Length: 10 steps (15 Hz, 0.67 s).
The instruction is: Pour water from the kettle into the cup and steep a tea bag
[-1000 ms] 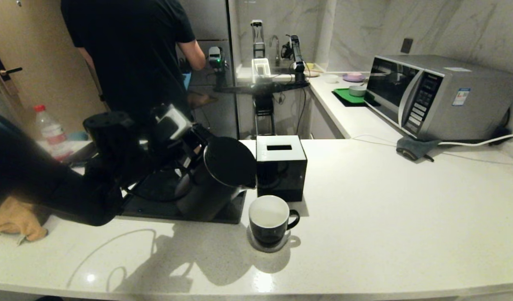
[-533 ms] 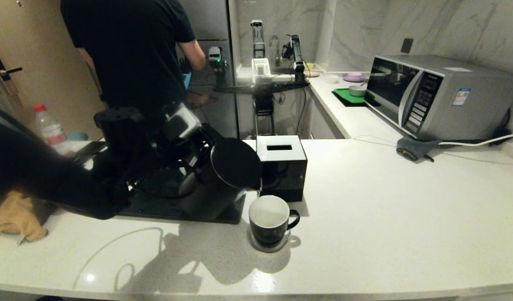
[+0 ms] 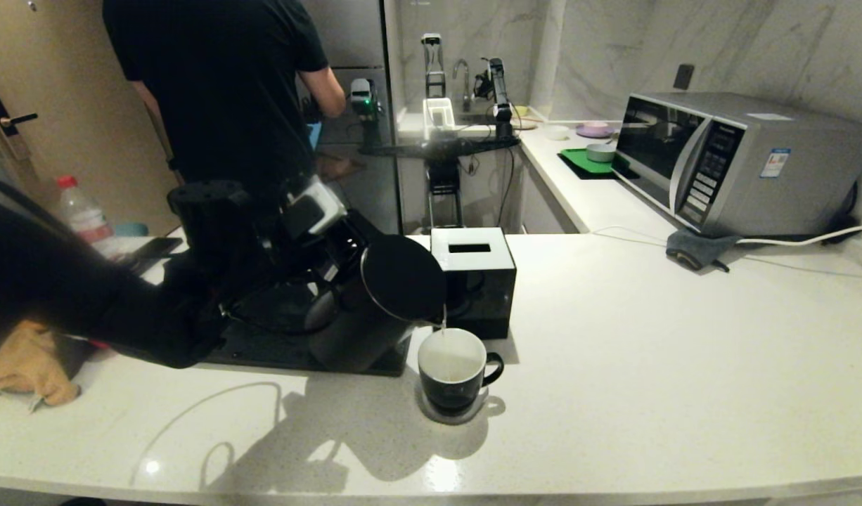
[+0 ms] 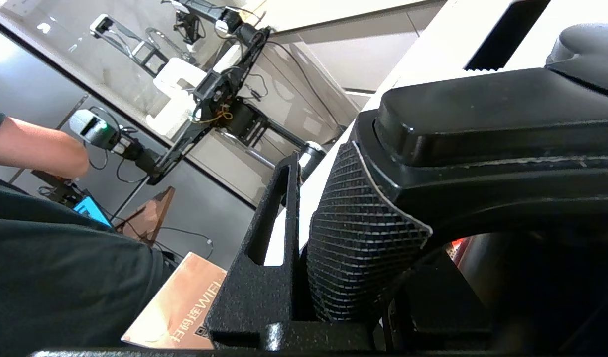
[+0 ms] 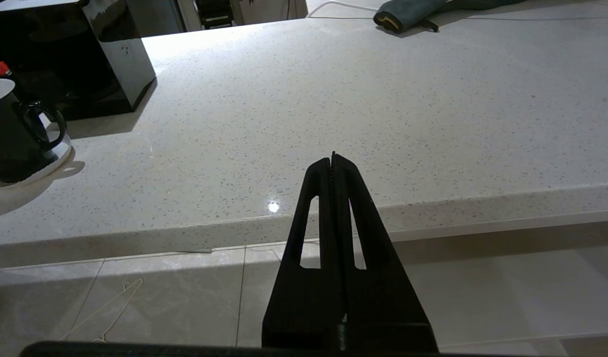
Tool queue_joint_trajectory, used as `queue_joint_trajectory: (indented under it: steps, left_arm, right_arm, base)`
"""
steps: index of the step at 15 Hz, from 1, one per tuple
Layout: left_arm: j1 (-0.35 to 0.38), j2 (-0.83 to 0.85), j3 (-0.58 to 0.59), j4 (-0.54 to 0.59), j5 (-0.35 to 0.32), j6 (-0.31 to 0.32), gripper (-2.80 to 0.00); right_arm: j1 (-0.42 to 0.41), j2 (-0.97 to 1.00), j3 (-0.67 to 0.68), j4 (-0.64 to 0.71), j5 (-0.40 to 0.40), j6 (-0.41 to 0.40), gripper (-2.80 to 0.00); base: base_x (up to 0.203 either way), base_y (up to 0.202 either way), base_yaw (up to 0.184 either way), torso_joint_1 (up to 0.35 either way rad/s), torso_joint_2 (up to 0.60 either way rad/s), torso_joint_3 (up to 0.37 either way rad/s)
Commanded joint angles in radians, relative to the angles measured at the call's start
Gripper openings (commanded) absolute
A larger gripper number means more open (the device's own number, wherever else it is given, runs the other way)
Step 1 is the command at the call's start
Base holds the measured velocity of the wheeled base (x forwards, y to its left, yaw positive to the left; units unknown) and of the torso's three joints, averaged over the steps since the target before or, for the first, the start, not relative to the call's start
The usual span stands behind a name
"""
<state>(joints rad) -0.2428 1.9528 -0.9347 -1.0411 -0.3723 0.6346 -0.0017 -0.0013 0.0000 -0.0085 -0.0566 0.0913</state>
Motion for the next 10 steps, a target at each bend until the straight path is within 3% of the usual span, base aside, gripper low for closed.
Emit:
queue_joint_trajectory:
  steps: [1,10]
  left_arm:
    - [0.0,0.002,0.002,-0.007,-0.002,0.005,-2.8]
    - [0.0,-0.005,0.004,0.015,0.001,0.034,-2.8]
  right_arm:
    - [0.0,0.001,0.0,-0.001,0.0,0.001,-2.8]
    - [0.0,0.001,0.0,-0.001,0.0,0.001,-2.8]
  base:
    - [0.0,0.0,0.0,0.0,0.0,0.0]
    - [0.0,0.0,0.0,0.0,0.0,0.0]
